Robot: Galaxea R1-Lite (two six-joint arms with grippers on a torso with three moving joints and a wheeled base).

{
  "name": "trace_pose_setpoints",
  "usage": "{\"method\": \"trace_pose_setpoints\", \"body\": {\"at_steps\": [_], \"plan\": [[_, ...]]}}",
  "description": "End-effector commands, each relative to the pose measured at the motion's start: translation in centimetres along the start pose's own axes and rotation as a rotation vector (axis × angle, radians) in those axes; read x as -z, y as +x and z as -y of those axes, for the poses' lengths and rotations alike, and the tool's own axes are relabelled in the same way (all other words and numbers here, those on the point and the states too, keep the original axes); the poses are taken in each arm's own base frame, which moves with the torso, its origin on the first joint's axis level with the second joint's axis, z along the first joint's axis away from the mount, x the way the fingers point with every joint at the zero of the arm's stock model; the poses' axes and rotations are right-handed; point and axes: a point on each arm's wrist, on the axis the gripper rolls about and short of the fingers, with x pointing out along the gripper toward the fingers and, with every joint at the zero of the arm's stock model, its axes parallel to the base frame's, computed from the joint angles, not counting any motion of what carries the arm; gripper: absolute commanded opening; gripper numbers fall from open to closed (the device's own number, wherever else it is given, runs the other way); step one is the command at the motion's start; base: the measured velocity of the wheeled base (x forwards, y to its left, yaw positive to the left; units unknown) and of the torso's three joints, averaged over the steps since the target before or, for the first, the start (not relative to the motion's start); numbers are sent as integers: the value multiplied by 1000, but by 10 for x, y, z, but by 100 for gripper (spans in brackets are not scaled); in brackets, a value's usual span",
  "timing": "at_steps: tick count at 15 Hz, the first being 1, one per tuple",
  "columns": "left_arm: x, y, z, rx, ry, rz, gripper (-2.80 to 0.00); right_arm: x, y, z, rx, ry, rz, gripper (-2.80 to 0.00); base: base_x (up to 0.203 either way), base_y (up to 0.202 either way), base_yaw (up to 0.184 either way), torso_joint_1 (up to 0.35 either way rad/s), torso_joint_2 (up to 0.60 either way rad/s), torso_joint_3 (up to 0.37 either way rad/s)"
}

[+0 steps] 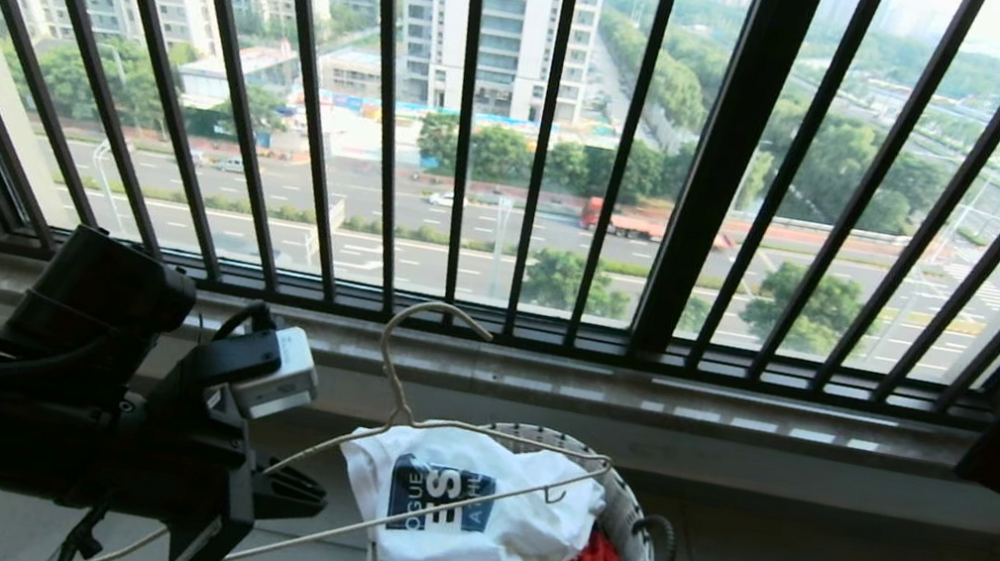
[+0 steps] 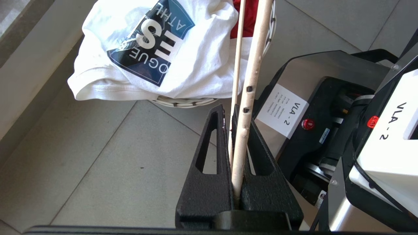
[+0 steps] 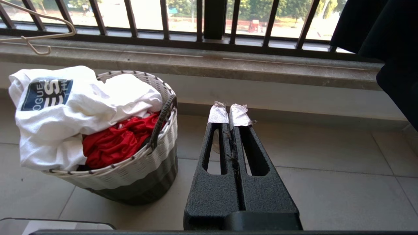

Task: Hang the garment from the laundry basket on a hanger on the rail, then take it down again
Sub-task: Pick up clothes from the basket

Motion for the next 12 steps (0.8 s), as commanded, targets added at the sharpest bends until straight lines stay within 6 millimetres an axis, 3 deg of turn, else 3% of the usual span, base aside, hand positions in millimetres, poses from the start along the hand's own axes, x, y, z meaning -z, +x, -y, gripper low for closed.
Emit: {"method": "trace_pose_setpoints", "body": {"at_steps": [1,12], "plan": [[-1,-5,3,-1,7,13,-280,0,0,0,-2,0,0,-280,0,0,0,5,-5,-198],[-11,-16,12,7,-69,39,-280,0,0,0,0,0,0,-280,0,0,0,2,3,-199]]}}
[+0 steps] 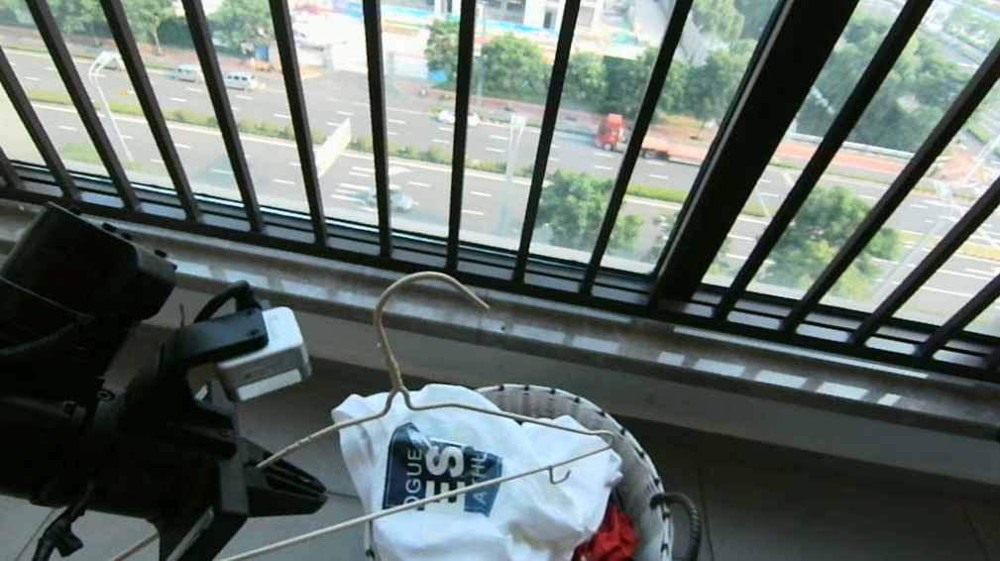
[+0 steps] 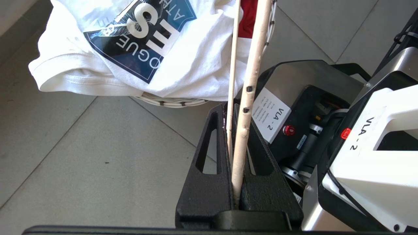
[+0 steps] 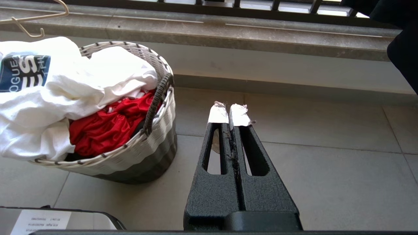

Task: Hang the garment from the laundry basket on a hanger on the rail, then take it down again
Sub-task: Pick up clothes from the basket

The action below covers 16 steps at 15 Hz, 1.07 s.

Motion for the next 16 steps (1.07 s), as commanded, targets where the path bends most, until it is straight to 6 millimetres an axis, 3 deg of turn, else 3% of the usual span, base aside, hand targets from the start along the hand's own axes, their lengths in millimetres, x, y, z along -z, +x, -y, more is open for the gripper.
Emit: {"method": "trace_pose_setpoints", "body": {"at_steps": [1,16], "plan": [[-2,-3,4,5,9,13,-280,0,0,0,-1,0,-2,-280,0,0,0,4,9,-201],[-4,-17,16,16,24,65,-280,0,0,0,-1,0,0,-280,0,0,0,3,2,-197]]}}
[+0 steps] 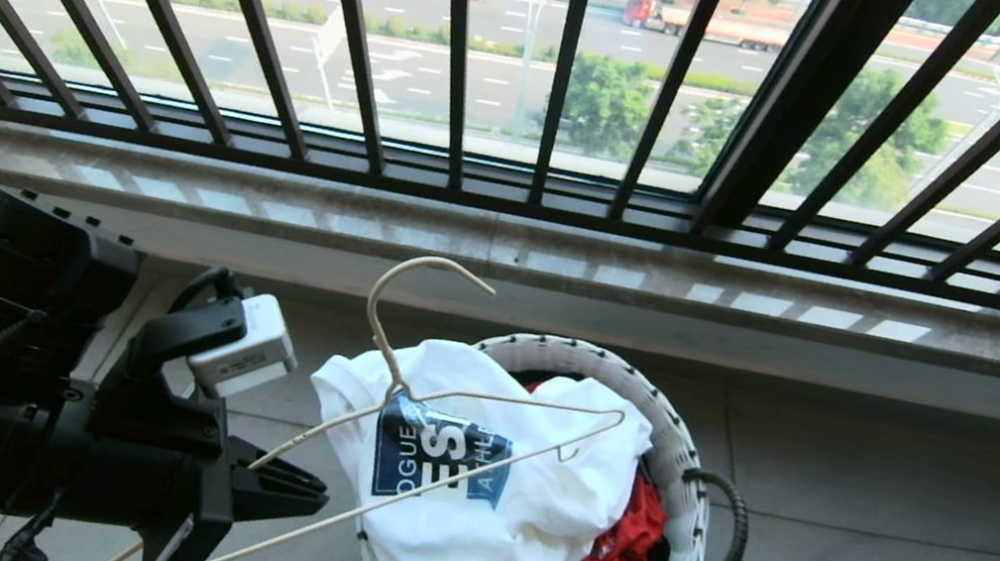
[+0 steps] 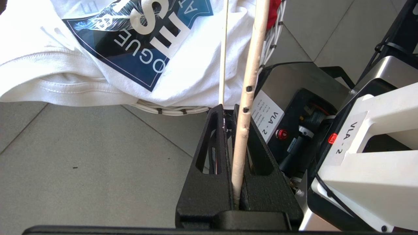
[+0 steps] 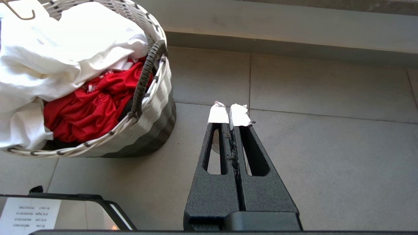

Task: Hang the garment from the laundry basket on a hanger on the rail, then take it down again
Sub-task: Pick up clothes from the basket

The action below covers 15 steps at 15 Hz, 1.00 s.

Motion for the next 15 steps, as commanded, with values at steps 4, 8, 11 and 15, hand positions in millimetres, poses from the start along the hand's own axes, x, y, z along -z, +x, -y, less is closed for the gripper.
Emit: {"method": "trace_pose_setpoints", "body": {"at_steps": [4,8,11,15], "plan": [[-15,-17,14,16,-41,84,-280,0,0,0,0,0,0,-280,0,0,0,4,5,-69],[-14,-18,20,42,-84,84,-280,0,0,0,0,0,0,-280,0,0,0,0,0,0],[-13,-18,21,44,-89,79,-280,0,0,0,0,0,0,-280,0,0,0,0,0,0],[-13,-17,20,33,-107,82,-280,0,0,0,0,0,0,-280,0,0,0,0,0,0]]}}
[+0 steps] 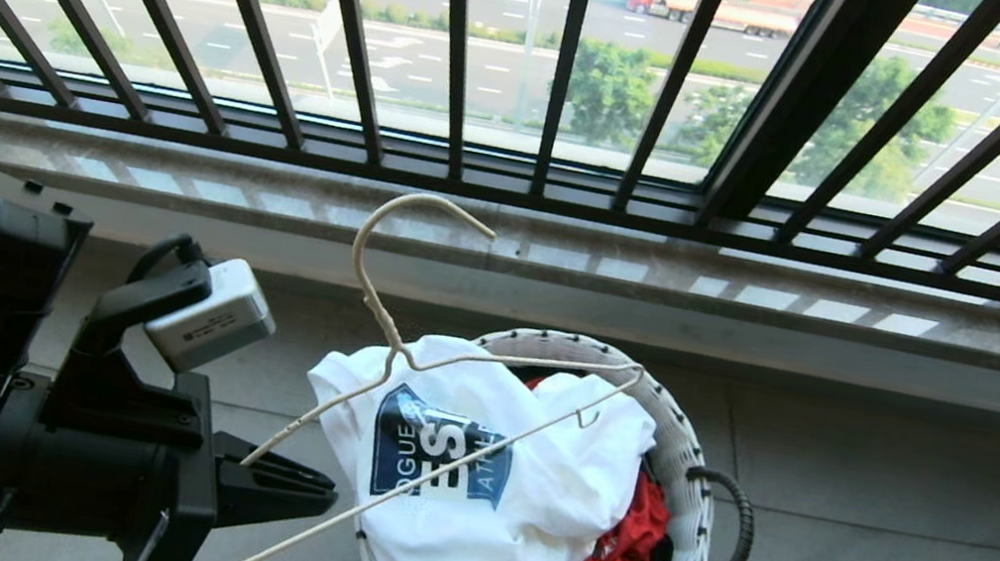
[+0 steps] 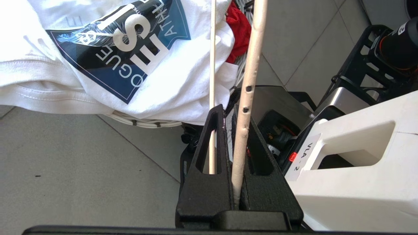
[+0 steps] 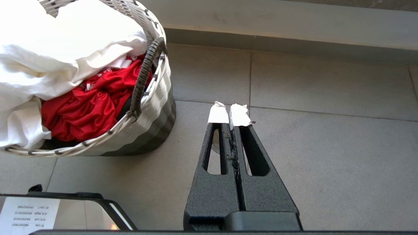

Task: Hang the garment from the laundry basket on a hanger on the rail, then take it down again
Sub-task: Pick up clothes from the basket

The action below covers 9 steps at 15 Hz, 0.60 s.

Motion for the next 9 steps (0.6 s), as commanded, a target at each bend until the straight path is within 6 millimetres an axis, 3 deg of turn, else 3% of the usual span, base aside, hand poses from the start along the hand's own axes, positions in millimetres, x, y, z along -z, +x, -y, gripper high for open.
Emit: {"method": "trace_pose_setpoints", "body": {"at_steps": [1,6,9], "plan": [[0,1,-1,-3,-5,-5,-280,0,0,0,-1,0,0,-280,0,0,0,0,0,0],[-3,7,-6,-12,-33,-7,-280,0,0,0,-1,0,-1,-280,0,0,0,0,0,0],[-15,2,-6,-20,-65,32,-280,0,0,0,-2,0,0,-280,0,0,0,0,0,0]]}}
